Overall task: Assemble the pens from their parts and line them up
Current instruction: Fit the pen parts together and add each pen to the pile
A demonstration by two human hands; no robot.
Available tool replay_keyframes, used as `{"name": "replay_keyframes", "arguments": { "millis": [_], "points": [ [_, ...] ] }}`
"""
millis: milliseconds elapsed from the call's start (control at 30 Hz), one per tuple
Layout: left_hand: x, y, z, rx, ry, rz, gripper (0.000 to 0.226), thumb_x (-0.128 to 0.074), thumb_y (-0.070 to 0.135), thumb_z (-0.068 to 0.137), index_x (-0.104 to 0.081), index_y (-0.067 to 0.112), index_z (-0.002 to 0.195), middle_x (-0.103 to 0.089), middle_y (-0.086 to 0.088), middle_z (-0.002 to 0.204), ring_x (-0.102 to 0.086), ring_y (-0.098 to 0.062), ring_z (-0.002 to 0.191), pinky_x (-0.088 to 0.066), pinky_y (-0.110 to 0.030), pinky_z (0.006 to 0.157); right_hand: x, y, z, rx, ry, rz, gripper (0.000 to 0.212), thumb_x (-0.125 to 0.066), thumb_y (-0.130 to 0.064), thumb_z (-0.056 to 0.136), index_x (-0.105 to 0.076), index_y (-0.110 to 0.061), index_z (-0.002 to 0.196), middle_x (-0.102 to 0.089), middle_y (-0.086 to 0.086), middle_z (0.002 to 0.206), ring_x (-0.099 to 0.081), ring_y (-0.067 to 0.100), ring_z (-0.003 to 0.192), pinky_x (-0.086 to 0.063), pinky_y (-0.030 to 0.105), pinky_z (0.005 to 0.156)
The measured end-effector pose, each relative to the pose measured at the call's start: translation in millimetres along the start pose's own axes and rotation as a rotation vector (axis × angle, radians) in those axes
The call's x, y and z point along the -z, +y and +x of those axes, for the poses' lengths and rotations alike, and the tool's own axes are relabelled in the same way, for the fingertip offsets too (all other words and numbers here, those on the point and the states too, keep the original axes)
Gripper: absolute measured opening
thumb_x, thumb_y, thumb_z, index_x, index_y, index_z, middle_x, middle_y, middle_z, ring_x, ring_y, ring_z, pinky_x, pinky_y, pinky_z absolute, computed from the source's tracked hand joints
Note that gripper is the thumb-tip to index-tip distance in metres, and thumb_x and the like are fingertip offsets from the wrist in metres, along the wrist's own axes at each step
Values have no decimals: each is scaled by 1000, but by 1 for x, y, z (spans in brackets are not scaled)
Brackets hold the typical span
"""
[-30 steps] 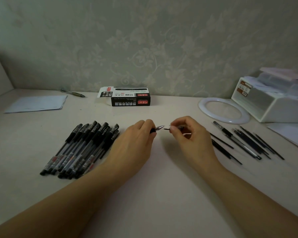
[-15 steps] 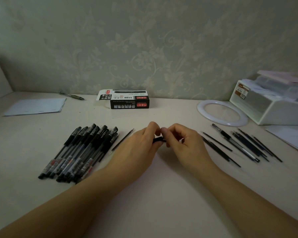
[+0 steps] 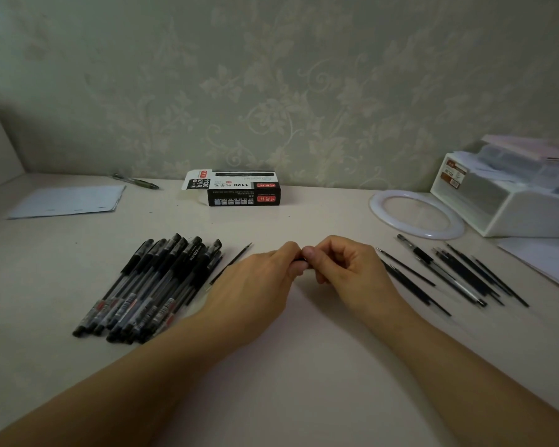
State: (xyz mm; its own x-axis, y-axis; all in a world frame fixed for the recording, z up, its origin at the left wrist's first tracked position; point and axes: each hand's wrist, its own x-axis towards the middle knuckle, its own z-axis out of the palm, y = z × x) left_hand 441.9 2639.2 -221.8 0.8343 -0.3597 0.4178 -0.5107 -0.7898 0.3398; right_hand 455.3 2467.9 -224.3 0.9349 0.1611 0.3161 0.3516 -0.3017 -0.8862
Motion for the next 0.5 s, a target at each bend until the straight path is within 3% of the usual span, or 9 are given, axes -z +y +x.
{"name": "replay_keyframes", "arguments": {
  "millis": [167,267,367,500],
  "points": [
    [3,-1,-1,-44,41,-145,23,-46,48,92,-35,27,97,-48,9,61,-50,-10,57,-37,-33,48,-1,0,1,12,8,13,28,-65,-48,83,-69,-22,74,-62,-5,59,-54,6,57,-44,20,58],
    [4,-1,1,-54,55,-162,16,-53,36,94,-45,23,91,-47,14,62,-48,-11,59,-41,-37,51,0,2,1,22,18,9,26,-65,-46,85,-68,-22,74,-62,-5,58,-53,5,56,-42,17,56],
    [4,-1,1,-40,61,-130,24,-42,41,95,-56,23,92,-47,14,61,-49,-11,59,-45,-39,54,0,2,1,20,19,25,28,-64,-49,83,-68,-24,74,-63,-4,60,-55,6,58,-45,18,59],
    [3,-2,0,33,25,-15,48,-17,60,88,-54,30,90,-49,12,60,-49,-11,58,-43,-35,54,1,1,0,41,3,34,23,-65,-45,85,-68,-25,75,-65,-4,64,-58,7,63,-49,24,66]
  ]
}}
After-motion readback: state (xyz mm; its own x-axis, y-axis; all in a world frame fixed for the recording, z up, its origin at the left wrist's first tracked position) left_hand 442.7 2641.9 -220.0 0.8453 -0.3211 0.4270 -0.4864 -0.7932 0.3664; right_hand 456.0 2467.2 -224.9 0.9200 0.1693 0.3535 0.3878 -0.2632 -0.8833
